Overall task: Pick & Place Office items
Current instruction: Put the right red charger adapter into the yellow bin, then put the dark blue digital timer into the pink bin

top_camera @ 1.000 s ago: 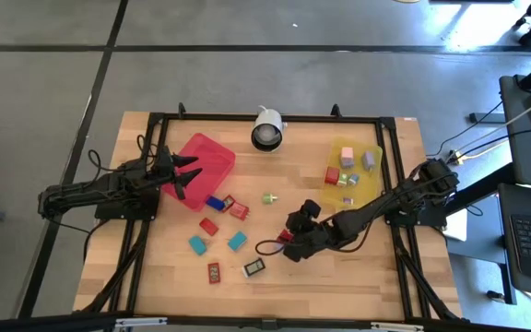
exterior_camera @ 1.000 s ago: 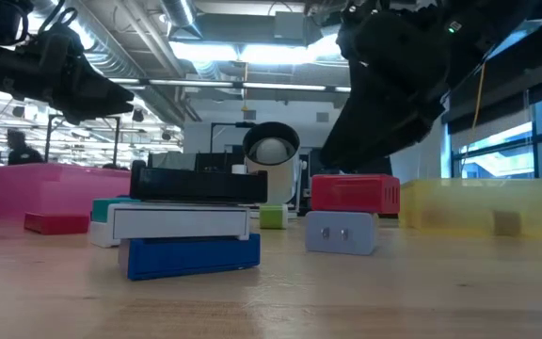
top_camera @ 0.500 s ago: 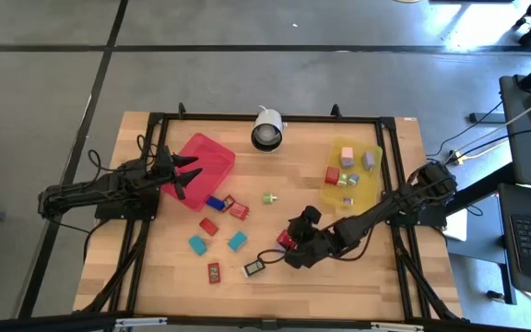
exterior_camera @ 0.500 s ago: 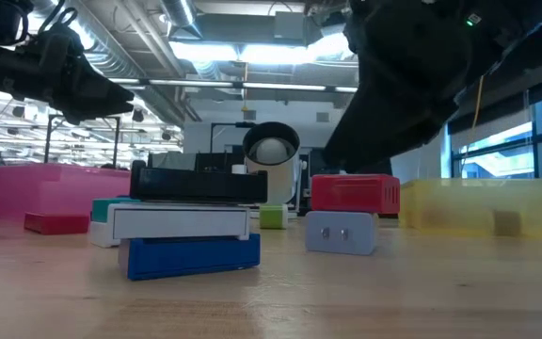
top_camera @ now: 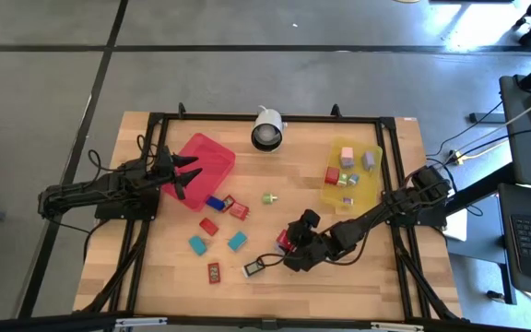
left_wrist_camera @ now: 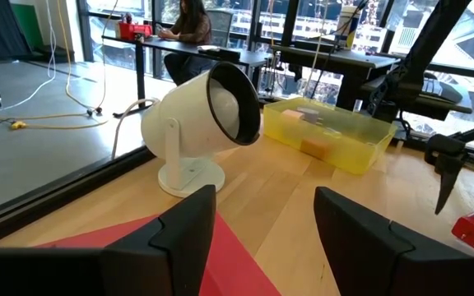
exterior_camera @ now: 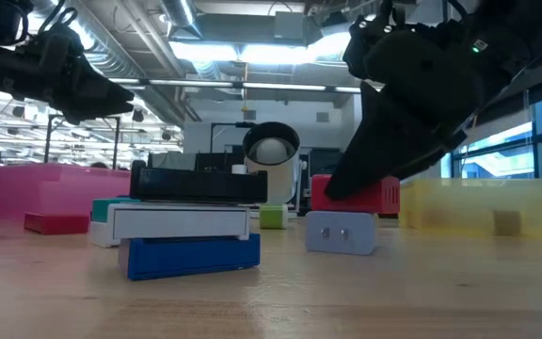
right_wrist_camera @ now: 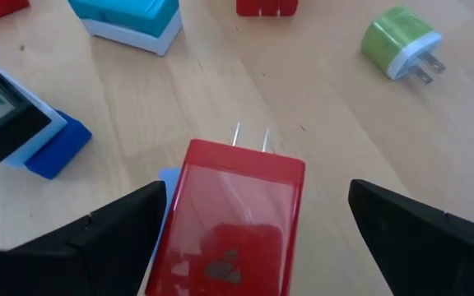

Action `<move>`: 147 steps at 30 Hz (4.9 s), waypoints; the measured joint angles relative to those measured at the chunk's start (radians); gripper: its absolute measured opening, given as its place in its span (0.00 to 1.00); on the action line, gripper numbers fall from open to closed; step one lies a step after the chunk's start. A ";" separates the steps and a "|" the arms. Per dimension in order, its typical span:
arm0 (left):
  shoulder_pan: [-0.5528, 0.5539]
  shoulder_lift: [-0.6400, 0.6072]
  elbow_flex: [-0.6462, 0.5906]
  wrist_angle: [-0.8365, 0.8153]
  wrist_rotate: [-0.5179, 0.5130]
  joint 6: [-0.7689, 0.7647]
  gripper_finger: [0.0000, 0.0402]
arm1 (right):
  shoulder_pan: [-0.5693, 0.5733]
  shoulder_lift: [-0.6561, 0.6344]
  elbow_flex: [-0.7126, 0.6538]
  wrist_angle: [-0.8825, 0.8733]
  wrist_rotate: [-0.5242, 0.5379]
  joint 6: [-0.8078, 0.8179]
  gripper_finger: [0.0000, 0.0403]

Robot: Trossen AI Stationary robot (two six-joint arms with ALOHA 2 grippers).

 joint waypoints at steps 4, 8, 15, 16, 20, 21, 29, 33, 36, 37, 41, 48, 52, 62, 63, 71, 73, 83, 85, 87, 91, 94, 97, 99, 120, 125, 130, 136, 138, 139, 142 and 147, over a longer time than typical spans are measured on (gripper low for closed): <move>0.000 0.000 0.000 0.000 0.000 0.000 0.51 | 0.000 0.000 0.000 -0.001 -0.004 -0.020 0.96; 0.000 0.000 0.000 0.000 0.000 0.000 0.51 | -0.001 0.000 0.000 -0.001 -0.004 -0.030 0.95; 0.000 0.000 0.000 0.000 0.000 0.000 0.51 | -0.001 0.000 0.000 -0.005 0.001 -0.029 0.87; 0.000 0.000 0.000 0.000 0.000 0.000 0.51 | -0.001 0.000 0.000 -0.005 0.003 -0.028 0.85; 0.000 0.000 0.000 0.000 0.000 0.000 0.51 | -0.001 0.000 0.000 -0.005 0.004 -0.001 0.75; 0.000 0.000 0.000 0.000 0.000 0.000 0.51 | -0.001 0.000 0.000 -0.005 0.004 0.004 0.73; 0.000 0.000 0.000 0.000 0.000 0.000 0.51 | -0.001 0.000 0.000 0.000 0.003 0.027 0.52; 0.000 0.000 0.000 0.000 0.000 0.000 0.51 | -0.002 -0.006 0.000 -0.004 0.004 -0.002 0.52; 0.000 0.000 0.000 0.000 0.000 0.000 0.51 | -0.002 -0.039 0.000 -0.031 0.043 -0.034 0.52; 0.000 0.000 0.000 0.000 0.000 0.000 0.51 | -0.004 -0.058 0.000 -0.049 0.059 -0.048 0.53; 0.000 0.000 0.000 0.000 0.000 0.000 0.51 | -0.027 -0.162 0.000 -0.194 0.104 -0.060 0.56; 0.000 0.000 0.000 0.000 0.000 0.000 0.51 | -0.108 -0.389 0.000 -0.642 0.160 0.039 0.53; 0.000 0.000 0.000 0.000 0.000 0.000 0.51 | -0.155 -0.506 0.000 -0.912 0.205 0.187 0.55; 0.000 0.000 0.000 0.000 0.000 0.000 0.51 | -0.229 -0.657 -0.195 -1.000 0.198 0.426 0.55; 0.000 0.000 0.000 0.000 0.000 0.000 0.51 | -0.237 -0.659 -0.228 -0.994 0.184 0.442 0.55; 0.000 0.000 0.000 0.000 0.000 0.000 0.51 | -0.270 -0.660 -0.440 -0.907 0.078 0.569 0.55; 0.000 0.000 0.000 0.000 0.000 0.000 0.51 | -0.270 -0.660 -0.473 -0.873 0.059 0.589 0.55; 0.000 0.000 0.000 0.000 0.000 0.000 0.51 | -0.270 -0.660 -0.527 -0.707 0.065 0.572 0.55; 0.000 0.000 0.000 0.000 0.000 0.000 0.51 | -0.270 -0.660 -0.527 -0.691 0.075 0.569 0.55; 0.000 0.000 0.000 0.000 0.000 0.000 0.51 | -0.270 -0.660 -0.527 -0.683 0.081 0.569 0.56; 0.000 0.000 0.000 0.000 0.000 0.000 0.51 | -0.270 -0.660 -0.527 -0.684 0.082 0.588 0.58; 0.000 0.000 0.000 0.002 0.000 0.000 0.51 | -0.270 -0.660 -0.527 -0.683 0.082 0.613 0.63; 0.000 0.000 0.000 0.010 0.000 0.000 0.51 | -0.270 -0.660 -0.527 -0.682 0.082 0.615 0.67; 0.000 0.000 0.000 0.008 0.000 0.000 0.51 | -0.270 -0.660 -0.527 -0.681 0.082 0.624 0.70; 0.000 0.006 0.000 0.040 0.008 -0.002 0.51 | -0.269 -0.660 -0.298 -0.668 0.236 0.318 0.79; 0.000 0.072 0.000 0.156 0.190 -0.054 0.51 | -0.269 -0.660 -0.293 -0.625 0.294 0.280 0.79; 0.000 0.203 0.000 0.320 0.226 -0.056 0.51 | -0.269 -0.660 -0.293 -0.622 0.294 0.288 0.79; -0.009 0.409 0.000 0.447 0.248 -0.059 0.53 | -0.269 -0.660 -0.293 -0.607 0.280 0.289 0.79; -0.026 0.477 0.000 0.487 0.246 -0.074 0.54 | -0.269 -0.660 -0.293 -0.606 0.276 0.289 0.79; -0.037 0.511 0.000 0.511 0.247 -0.077 0.55 | -0.269 -0.660 -0.293 -0.606 0.268 0.290 0.79; -0.079 0.601 0.000 0.569 0.259 -0.079 0.57 | -0.269 -0.660 -0.293 -0.606 0.254 0.290 0.79; -0.159 0.727 0.011 0.615 0.274 -0.079 0.62 | -0.269 -0.660 -0.293 -0.606 0.260 0.290 0.79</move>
